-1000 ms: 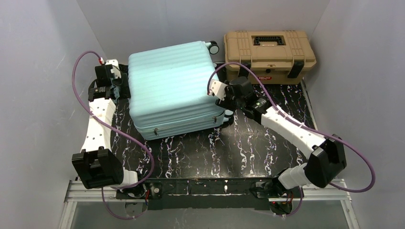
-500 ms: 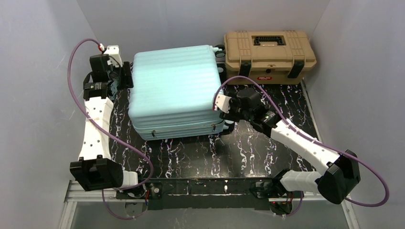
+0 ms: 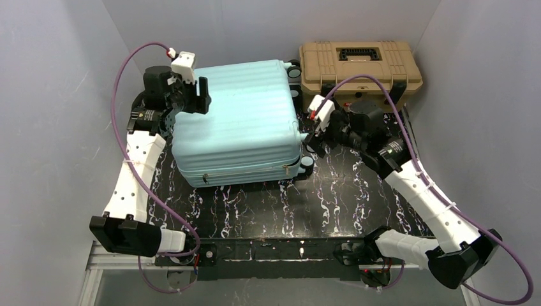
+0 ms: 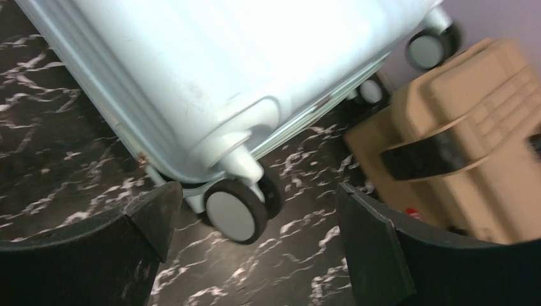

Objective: Pack the luggage
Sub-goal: Zip the luggage at the center of the board.

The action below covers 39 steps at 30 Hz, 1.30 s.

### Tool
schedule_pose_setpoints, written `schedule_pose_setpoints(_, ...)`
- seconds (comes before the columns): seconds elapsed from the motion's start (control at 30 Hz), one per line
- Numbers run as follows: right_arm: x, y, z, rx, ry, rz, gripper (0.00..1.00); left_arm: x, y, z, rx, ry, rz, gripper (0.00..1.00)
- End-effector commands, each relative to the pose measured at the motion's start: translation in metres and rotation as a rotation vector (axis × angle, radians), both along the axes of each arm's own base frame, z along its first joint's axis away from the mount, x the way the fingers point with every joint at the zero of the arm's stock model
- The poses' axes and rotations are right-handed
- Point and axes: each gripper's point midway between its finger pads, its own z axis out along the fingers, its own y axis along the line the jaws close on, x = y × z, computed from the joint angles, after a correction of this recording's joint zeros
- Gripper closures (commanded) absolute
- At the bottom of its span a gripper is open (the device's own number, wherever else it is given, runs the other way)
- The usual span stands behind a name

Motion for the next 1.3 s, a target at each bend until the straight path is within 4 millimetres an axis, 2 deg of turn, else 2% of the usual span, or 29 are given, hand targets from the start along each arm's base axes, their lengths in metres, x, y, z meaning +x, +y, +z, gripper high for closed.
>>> schedule_pose_setpoints(0.0, -0.033, 0.008, -0.035, 0.131, 0.338, 0.071, 0.03, -0.004, -0.026, 0.004, 0.003, -0.035, -0.108, 0.37)
schedule_pose_setpoints(0.1, -0.053, 0.013, -0.06, 0.163, 0.457, 0.151, 0.04, -0.006, -0.043, 0.003, 0.01, -0.048, -0.175, 0.37)
schedule_pose_setpoints(0.23, -0.071, 0.018, -0.089, 0.217, 0.56, 0.213, 0.07, -0.008, -0.063, 0.004, 0.017, -0.075, -0.246, 0.36)
schedule_pose_setpoints(0.43, -0.076, 0.03, -0.114, 0.275, 0.616, 0.286, 0.1, -0.005, -0.087, -0.008, 0.031, -0.063, -0.301, 0.36)
schedule_pose_setpoints(0.5, -0.071, 0.034, -0.121, 0.291, 0.618, 0.282, 0.11, 0.001, -0.084, -0.009, 0.038, -0.06, -0.259, 0.36)
schedule_pose_setpoints(0.6, -0.06, 0.035, -0.133, 0.289, 0.607, 0.246, 0.12, 0.015, -0.062, -0.011, 0.099, -0.063, -0.134, 0.36)
schedule_pose_setpoints(0.67, -0.055, 0.038, -0.137, 0.31, 0.614, 0.235, 0.12, 0.026, -0.038, -0.011, 0.152, -0.065, -0.016, 0.35)
schedule_pose_setpoints(0.73, -0.047, 0.037, -0.139, 0.286, 0.589, 0.218, 0.15, 0.037, -0.006, -0.008, 0.157, -0.043, 0.119, 0.35)
schedule_pose_setpoints(0.83, -0.026, 0.022, -0.133, 0.213, 0.47, 0.137, 0.17, 0.046, 0.046, -0.001, 0.061, -0.008, 0.275, 0.36)
schedule_pose_setpoints(0.93, -0.023, 0.014, -0.131, 0.153, 0.406, 0.134, 0.23, 0.051, 0.092, 0.009, 0.011, -0.04, 0.387, 0.36)
schedule_pose_setpoints(0.97, -0.029, 0.015, -0.13, 0.131, 0.409, 0.179, 0.28, 0.053, 0.106, 0.011, 0.008, -0.051, 0.415, 0.36)
schedule_pose_setpoints(1.0, -0.045, 0.011, -0.136, 0.081, 0.454, 0.236, 0.33, 0.054, 0.118, 0.011, 0.005, -0.057, 0.44, 0.36)
schedule_pose_setpoints(1.03, -0.053, 0.014, -0.127, 0.055, 0.425, 0.329, 0.35, 0.055, 0.13, 0.011, -0.001, -0.058, 0.469, 0.36)
schedule_pose_setpoints(1.07, -0.08, 0.006, -0.128, -0.007, 0.504, 0.417, 0.36, 0.055, 0.143, 0.009, -0.008, -0.052, 0.501, 0.36)
schedule_pose_setpoints(1.13, -0.113, -0.007, -0.107, -0.111, 0.515, 0.595, 0.43, 0.055, 0.164, 0.001, -0.012, -0.026, 0.564, 0.38)
schedule_pose_setpoints(1.2, -0.123, -0.019, -0.08, -0.181, 0.491, 0.647, 0.54, 0.055, 0.181, -0.014, -0.006, 0.007, 0.612, 0.38)
schedule_pose_setpoints(1.27, -0.107, -0.022, -0.049, -0.195, 0.385, 0.592, 0.61, 0.056, 0.189, -0.025, 0.0, 0.029, 0.633, 0.38)
